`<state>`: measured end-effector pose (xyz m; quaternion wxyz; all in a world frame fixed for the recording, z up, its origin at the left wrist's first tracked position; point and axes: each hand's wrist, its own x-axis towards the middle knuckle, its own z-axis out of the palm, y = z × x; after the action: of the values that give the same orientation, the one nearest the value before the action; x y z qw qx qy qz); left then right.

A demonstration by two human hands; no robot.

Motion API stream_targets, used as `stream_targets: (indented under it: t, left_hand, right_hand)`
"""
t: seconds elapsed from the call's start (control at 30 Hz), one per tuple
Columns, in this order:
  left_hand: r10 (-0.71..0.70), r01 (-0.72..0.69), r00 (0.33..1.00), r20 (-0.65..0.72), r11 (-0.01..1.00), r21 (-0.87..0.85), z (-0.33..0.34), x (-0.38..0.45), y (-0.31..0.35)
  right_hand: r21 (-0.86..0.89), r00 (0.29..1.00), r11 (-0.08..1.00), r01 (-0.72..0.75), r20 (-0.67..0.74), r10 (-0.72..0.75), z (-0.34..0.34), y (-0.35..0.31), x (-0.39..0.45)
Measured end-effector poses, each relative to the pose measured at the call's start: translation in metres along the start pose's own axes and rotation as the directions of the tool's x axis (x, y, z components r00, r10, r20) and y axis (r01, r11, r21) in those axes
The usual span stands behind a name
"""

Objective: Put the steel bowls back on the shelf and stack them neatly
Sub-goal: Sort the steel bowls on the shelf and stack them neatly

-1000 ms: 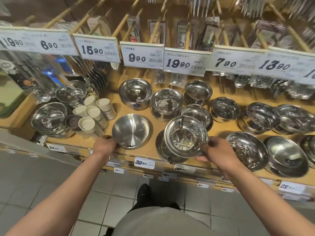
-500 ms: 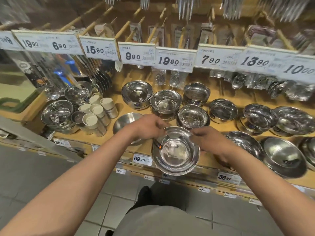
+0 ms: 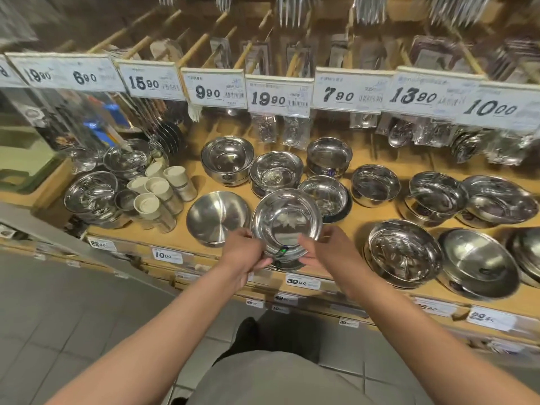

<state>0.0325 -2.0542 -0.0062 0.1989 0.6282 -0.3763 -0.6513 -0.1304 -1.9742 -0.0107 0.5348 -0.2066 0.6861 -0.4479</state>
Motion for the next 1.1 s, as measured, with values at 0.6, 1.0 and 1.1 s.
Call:
stream_targets:
  t: [0.6, 1.0, 1.1]
  left_hand:
    - [0.261, -0.199, 0.964, -0.05, 0.834, 0.514, -0.009, 0.031, 0.008]
    - [0.226, -0.184, 0.973, -0.048, 0.885, 0.428, -0.017, 0.048, -0.004]
    - [0.269, -0.215, 0.962, -0.043, 0.847, 0.486, -0.019, 0.051, -0.007]
  right_hand:
    - [-0.356, 0.985, 0.934, 0.021, -0.151, -0.08, -0.001, 0.018, 0.026]
    - [-0.568, 0.963, 0.821, 0.049, -0.191, -0.189, 0.009, 0.033, 0.029]
    - [-0.576, 0.952, 0.815, 0.064, -0.209, -0.223, 0.009, 0.036, 0.029]
